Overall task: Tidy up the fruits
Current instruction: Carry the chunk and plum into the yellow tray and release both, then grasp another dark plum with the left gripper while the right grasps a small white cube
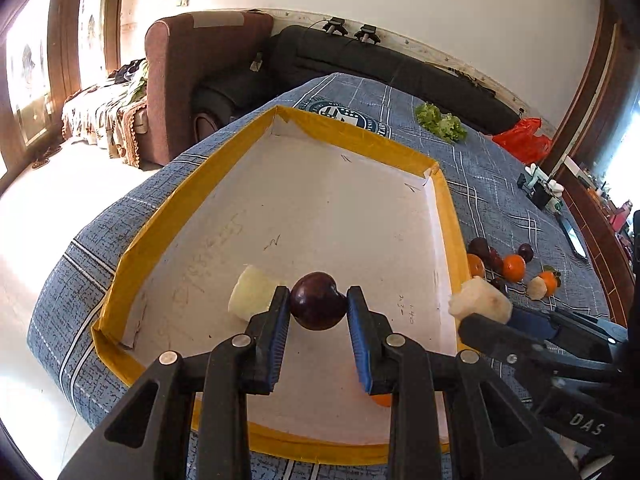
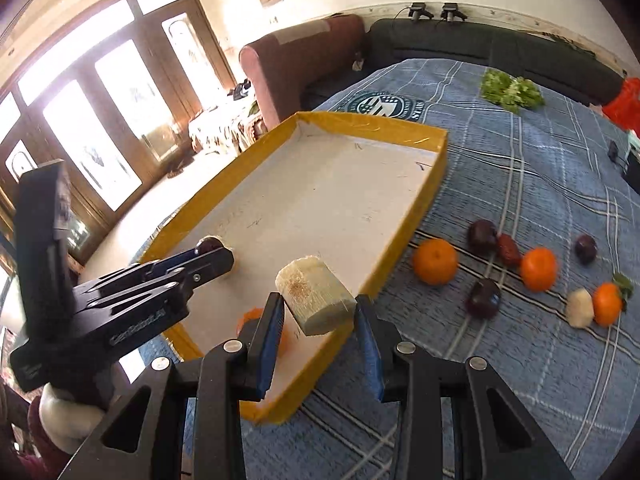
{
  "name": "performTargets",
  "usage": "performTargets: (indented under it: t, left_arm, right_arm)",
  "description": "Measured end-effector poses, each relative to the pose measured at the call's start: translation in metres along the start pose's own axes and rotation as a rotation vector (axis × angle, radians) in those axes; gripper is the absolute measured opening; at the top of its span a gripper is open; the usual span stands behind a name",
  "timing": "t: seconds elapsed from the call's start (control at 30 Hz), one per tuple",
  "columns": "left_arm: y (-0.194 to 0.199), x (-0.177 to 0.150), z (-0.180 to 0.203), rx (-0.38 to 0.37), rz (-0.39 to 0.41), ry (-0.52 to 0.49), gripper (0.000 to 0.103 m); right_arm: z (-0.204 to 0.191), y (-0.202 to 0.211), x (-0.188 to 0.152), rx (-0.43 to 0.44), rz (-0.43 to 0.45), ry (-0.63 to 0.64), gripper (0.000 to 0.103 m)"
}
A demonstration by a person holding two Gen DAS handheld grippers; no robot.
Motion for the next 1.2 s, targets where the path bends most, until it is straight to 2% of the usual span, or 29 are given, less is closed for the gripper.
performTargets:
  t: [0.13, 0.2, 0.33, 0.53, 0.67, 0.9, 0.97, 1.07, 1.2]
  left_arm:
    - [0.001, 0.001, 0.001, -0.023, 0.001, 0.015, 0.033]
    - [0.004, 0.003, -0.002, -0.019, 0.011, 0.029, 0.054]
    - [0.014, 0.009, -0.015, -0.023, 0.037, 0.075, 0.059]
    - [0.027, 0.014, -0.020, -0.021, 0.063, 0.121, 0.068]
    - [0.034, 0.014, -0.007, -0.040, 0.071, 0.107, 0.070]
    - [0.046, 0.012, 0.028, -0.085, 0.084, 0.034, 0.078]
    - [0.042, 0.008, 0.043, -0.105, 0.069, 0.010, 0.078]
    - [0.031, 0.001, 0.070, -0.138, 0.030, -0.033, 0.078]
    - [0.013, -0.013, 0.108, -0.190, -0.031, -0.095, 0.078]
  right_arm:
    - [-0.005, -0.011, 0.008, -0.017, -0.003, 0.023, 0.040]
    - [-0.008, -0.016, 0.012, -0.028, -0.002, 0.033, 0.040]
    - [-0.007, -0.018, 0.016, -0.023, 0.001, 0.022, 0.040]
    - [0.010, 0.009, 0.022, -0.027, 0.065, -0.041, 0.042]
    - [0.039, 0.036, 0.017, -0.061, 0.108, -0.092, 0.049]
    - [0.141, 0.098, -0.020, -0.209, 0.166, -0.266, 0.053]
    - [0.171, 0.112, -0.033, -0.252, 0.168, -0.323, 0.053]
    - [0.203, 0.121, -0.050, -0.272, 0.157, -0.390, 0.053]
    - [0.215, 0.111, -0.057, -0.261, 0.132, -0.411, 0.053]
Point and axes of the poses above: each gripper's, at about its wrist camera, not at the fingertips, and y roughly against the way its jaws point, z to its right, x to its top, the point moved 7 cm from there along -y, roughly the way its jaws point, and after that the axes turned 5 degrees about -x, right-handed, at the moved point
